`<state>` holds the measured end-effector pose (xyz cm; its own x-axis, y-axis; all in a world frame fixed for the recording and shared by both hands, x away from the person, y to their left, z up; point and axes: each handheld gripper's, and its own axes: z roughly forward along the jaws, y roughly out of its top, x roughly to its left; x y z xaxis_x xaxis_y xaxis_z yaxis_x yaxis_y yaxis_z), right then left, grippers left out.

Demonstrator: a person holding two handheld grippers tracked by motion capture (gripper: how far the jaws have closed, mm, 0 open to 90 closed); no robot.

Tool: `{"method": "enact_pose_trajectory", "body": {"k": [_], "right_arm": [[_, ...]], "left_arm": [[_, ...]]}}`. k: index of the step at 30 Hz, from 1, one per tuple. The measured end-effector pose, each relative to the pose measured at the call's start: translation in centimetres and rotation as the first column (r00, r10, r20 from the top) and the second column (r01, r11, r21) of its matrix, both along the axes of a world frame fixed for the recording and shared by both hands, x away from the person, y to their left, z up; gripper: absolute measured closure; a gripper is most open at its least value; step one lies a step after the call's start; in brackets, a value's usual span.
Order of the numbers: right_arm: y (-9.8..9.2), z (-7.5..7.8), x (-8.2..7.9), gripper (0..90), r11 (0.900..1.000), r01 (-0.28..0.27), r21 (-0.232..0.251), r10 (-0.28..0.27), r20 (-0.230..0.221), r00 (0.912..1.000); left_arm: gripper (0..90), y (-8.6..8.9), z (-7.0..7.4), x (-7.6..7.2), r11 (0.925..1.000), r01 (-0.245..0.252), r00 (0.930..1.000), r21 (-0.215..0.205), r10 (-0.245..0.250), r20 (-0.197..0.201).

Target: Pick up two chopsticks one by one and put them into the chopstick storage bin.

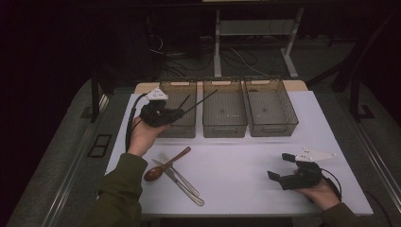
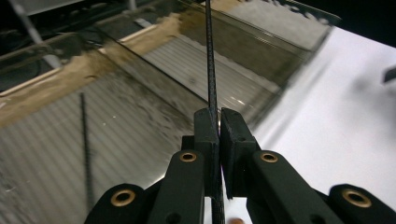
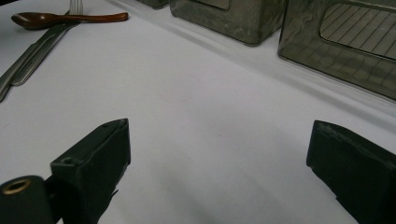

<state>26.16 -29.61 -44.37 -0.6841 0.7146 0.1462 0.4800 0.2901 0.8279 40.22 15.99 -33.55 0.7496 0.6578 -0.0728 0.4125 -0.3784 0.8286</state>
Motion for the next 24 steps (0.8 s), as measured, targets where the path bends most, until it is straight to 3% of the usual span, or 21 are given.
{"method": "enact_pose_trajectory", "body": {"k": [7, 12, 20, 24], "right_arm": [[0.0, 0.0, 0.0, 5.7, 1.0, 0.001, 0.001, -0.001, 0.001, 1.0], [-0.1, 0.0, 0.0, 5.7, 1.0, 0.002, 0.003, -0.002, 0.002, 1.0], [-0.1, 0.1, -0.1, 5.7, 1.0, 0.001, 0.006, -0.001, 0.003, 1.0], [-0.1, 0.1, -0.1, 5.7, 1.0, -0.001, 0.004, 0.0, 0.003, 1.0]], "left_arm": [[84.9, 1.1, -0.1, 2.5, 0.9942, -0.107, 0.9941, 0.007, 0.107, -0.015], [84.9, 1.7, -0.5, 4.2, 0.9844, -0.174, 0.9845, 0.029, 0.174, -0.021], [84.9, 2.8, -1.7, 6.1, 0.9684, -0.244, 0.9674, 0.051, 0.247, -0.056], [84.9, 2.8, -2.6, 6.7, 0.9618, -0.259, 0.9606, 0.089, 0.266, -0.081]]}}
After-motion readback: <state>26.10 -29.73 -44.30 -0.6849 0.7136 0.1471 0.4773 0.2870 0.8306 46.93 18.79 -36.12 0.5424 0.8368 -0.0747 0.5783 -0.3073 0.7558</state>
